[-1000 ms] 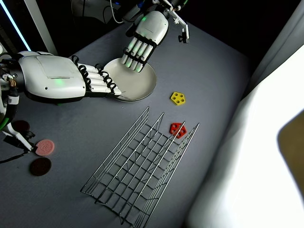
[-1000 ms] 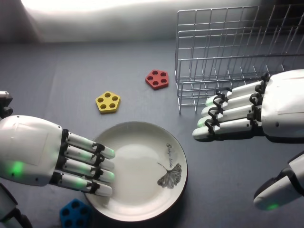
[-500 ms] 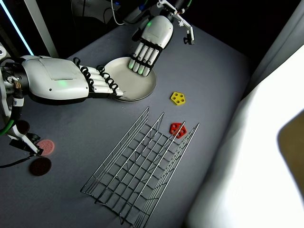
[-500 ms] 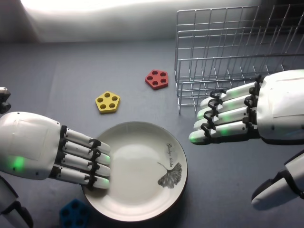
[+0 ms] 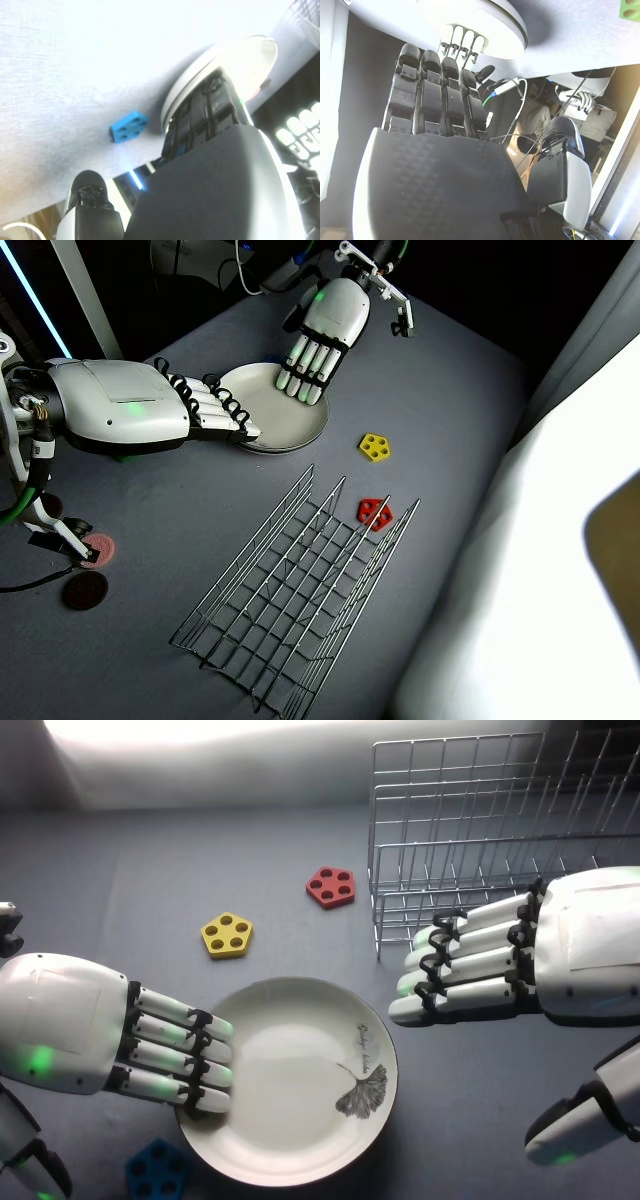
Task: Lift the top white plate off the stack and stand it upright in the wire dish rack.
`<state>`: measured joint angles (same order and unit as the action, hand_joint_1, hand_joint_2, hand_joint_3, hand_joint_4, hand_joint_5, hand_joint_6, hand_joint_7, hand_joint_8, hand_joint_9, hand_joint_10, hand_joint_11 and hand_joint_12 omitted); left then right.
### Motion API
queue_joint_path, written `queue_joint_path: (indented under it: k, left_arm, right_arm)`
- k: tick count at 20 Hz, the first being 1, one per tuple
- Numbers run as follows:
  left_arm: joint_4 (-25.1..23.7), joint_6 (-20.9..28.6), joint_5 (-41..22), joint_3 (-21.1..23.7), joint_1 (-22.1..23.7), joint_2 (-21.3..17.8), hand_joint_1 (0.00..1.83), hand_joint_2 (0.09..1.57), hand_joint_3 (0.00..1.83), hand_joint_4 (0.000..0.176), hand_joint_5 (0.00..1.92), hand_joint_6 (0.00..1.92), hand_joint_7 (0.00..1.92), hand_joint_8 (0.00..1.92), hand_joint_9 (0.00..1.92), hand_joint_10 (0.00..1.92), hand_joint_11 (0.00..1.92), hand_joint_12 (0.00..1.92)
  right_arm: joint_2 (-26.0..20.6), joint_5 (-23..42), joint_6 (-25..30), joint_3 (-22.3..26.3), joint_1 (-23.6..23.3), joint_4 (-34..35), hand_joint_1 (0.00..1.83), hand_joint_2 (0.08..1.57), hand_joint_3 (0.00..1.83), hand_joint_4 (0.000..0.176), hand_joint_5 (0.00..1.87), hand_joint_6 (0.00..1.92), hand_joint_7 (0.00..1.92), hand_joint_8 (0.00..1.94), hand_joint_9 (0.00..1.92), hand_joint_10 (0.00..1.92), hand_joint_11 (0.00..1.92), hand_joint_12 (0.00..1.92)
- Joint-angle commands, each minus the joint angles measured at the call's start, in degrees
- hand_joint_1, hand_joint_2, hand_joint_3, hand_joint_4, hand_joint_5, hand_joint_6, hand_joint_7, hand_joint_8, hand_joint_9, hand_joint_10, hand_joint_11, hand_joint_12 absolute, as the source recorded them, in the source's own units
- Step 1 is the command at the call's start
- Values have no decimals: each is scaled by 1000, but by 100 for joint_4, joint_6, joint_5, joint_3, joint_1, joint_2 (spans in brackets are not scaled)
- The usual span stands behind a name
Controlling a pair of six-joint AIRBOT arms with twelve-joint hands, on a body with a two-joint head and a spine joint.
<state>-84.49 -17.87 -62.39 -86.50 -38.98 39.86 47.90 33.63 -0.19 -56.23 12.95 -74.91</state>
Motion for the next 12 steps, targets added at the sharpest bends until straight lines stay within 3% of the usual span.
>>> queue_joint_path:
  k: [1, 12]
  left_arm:
    - [218, -11, -234, -2, 42, 8, 40, 1015, 2, 0, 26, 0, 50, 0, 69, 1, 88, 3]
    - [327, -10, -31, 176, -88, 173, 86, 1005, 0, 0, 65, 3, 75, 3, 85, 3, 102, 6]
  right_arm:
    - [-46, 308, -23, -11, -35, 337, 0, 1001, 1, 0, 147, 7, 183, 9, 194, 7, 171, 5]
    - [-10, 282, -24, 17, 14, 371, 0, 1003, 2, 0, 135, 0, 175, 0, 185, 1, 153, 6]
